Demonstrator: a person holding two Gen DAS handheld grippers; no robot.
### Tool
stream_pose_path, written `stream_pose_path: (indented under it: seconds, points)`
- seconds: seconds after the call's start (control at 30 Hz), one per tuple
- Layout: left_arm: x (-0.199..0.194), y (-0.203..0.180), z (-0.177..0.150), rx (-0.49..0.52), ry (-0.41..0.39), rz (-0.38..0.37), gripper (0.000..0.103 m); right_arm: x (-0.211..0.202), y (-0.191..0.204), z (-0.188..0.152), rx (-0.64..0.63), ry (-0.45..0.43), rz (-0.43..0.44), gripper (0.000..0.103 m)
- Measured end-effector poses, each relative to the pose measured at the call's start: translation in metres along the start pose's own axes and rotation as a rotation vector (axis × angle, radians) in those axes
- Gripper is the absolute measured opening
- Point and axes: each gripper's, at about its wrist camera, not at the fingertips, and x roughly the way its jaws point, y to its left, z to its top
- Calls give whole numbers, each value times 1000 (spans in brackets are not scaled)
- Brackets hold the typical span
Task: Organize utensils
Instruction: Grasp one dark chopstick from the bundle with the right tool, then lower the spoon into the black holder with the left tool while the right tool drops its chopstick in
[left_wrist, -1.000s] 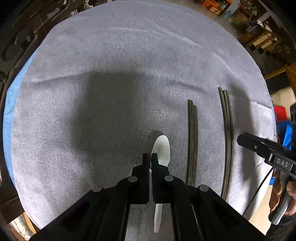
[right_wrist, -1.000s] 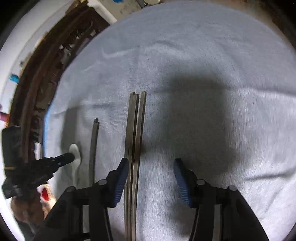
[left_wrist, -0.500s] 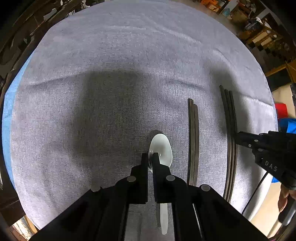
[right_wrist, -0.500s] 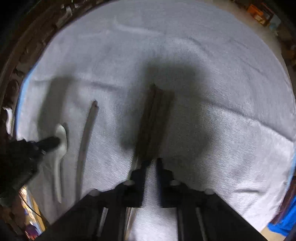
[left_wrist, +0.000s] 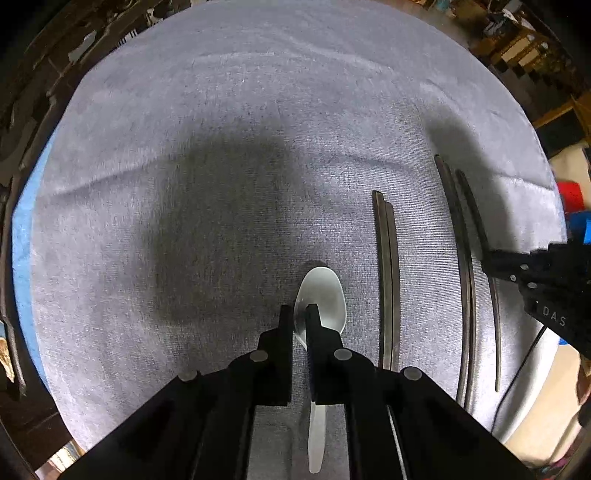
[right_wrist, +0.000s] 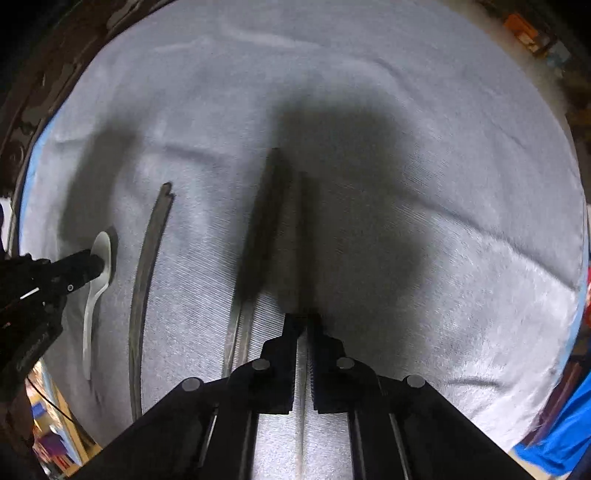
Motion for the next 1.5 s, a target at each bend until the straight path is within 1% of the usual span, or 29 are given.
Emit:
stream_pose_path:
  seconds: [0.07, 0.17, 0.3, 0.4, 0.47, 0.5, 0.6, 0.63, 0.67, 0.77, 0.9, 0.97, 1.07, 1.13, 1.23, 1.4, 1.5]
  points:
    - [-1, 4, -1, -23, -4, -20, 5, -3, -13, -11, 30, -22, 21, 6]
    - [-7, 9, -7, -61, -35, -39, 2, -18, -38, -32, 101, -98, 92, 6]
    - [-27, 13, -26, -118, -111, -93, 2, -40, -68, -67, 190, -213, 177, 6]
    - [-43, 11, -40, -137, -169, -109, 2, -58, -90, -94, 250, -308, 229, 6]
    - [-55, 11, -51, -150, -212, -128, 2, -71, -100, -110, 271, -363, 236, 6]
    - [-61, 10, -55, -155, -230, -131, 2, -79, -105, -117, 285, -388, 254, 6]
    - [-78, 6, -71, -174, -280, -146, 2, -96, -109, -136, 312, -457, 278, 6]
    - [-84, 7, -76, -181, -299, -157, 2, -104, -110, -148, 319, -489, 290, 6]
    - [-91, 7, -82, -190, -323, -163, 2, -109, -110, -152, 326, -509, 298, 6]
    - [-110, 4, -92, -204, -382, -187, 2, -128, -110, -179, 347, -597, 309, 6]
    - [-137, 2, -120, -233, -491, -232, 2, -155, -107, -218, 383, -729, 336, 6]
    - [-147, -3, -133, -239, -530, -243, 2, -166, -102, -231, 396, -790, 335, 6]
    - [-158, -13, -153, -246, -596, -272, 2, -182, -94, -254, 398, -872, 347, 6]
    - [-161, -21, -161, -243, -624, -285, 2, -190, -87, -266, 392, -919, 358, 6]
    - [-167, -34, -175, -228, -676, -285, 2, -199, -74, -283, 380, -970, 357, 6]
    - [-171, -49, -190, -203, -722, -274, 2, -196, -52, -287, 369, -1018, 367, 6]
    - [-166, -56, -195, -190, -743, -264, 2, -193, -41, -291, 357, -1038, 371, 6]
